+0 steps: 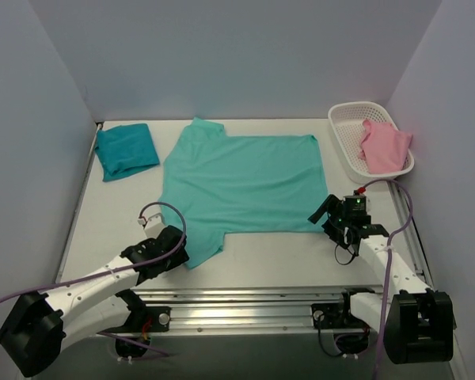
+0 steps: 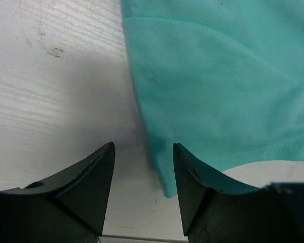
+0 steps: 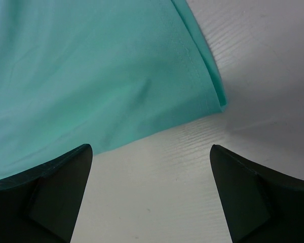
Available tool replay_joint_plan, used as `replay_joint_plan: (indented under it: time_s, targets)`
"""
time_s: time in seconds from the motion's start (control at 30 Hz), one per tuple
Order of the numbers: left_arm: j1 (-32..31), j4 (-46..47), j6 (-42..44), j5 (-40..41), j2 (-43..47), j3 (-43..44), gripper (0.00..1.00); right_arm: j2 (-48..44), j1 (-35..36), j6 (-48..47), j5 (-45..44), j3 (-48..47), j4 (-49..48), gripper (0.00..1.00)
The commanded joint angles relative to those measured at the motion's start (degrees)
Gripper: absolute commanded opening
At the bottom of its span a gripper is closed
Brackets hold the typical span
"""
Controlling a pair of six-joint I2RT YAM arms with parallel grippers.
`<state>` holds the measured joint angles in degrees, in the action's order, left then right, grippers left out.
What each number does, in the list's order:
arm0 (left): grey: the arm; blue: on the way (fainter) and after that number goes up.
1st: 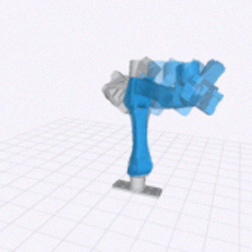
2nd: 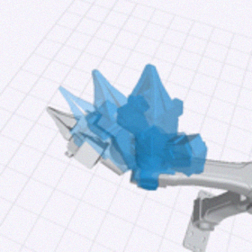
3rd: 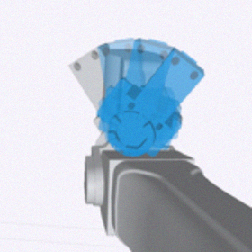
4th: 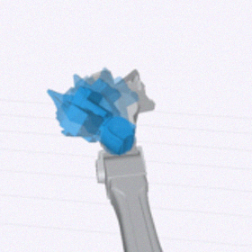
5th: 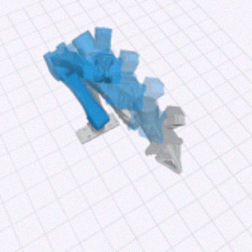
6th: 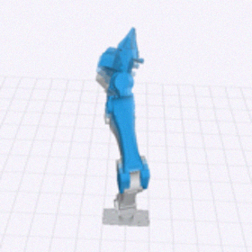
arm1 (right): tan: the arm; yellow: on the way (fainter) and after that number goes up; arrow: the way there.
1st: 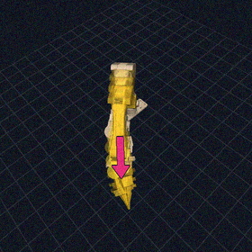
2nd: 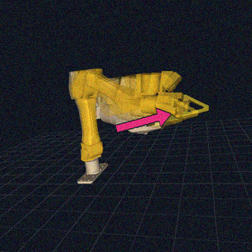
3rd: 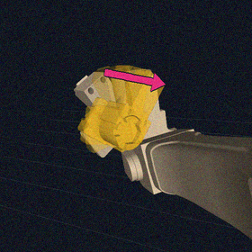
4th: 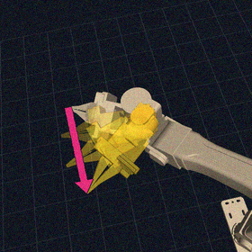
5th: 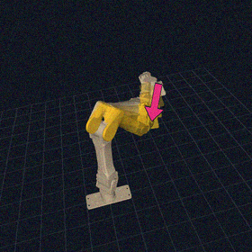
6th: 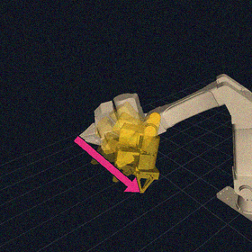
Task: Fold and stack the t-shirts
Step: Flatten the tshirt out
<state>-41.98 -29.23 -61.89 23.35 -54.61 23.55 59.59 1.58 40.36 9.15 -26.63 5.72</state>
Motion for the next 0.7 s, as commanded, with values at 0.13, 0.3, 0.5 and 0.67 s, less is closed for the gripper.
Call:
replay_joint_plan:
  time_s: [0.13,0.3,0.5,0.67]
  targets:
    - [-0.1,10.4,1.2,-0.3,-3.3,-0.2,0.58,0.3,-0.1,2.2,-5.4,1.2,-3.9,0.94]
    - [-0.1,12.4,1.4,-0.9,-9.1,1.2,0.58,1.5,-0.3,2.8,-6.5,1.3,-5.1,0.95]
    - [-0.1,15.6,1.4,-2.1,-13.1,1.8,0.47,6.0,-1.3,3.0,-5.6,2.4,-9.0,0.87]
    - [-0.1,13.0,1.3,-2.0,-12.5,3.1,0.41,9.8,-2.6,3.1,-3.8,3.2,-11.9,0.6]
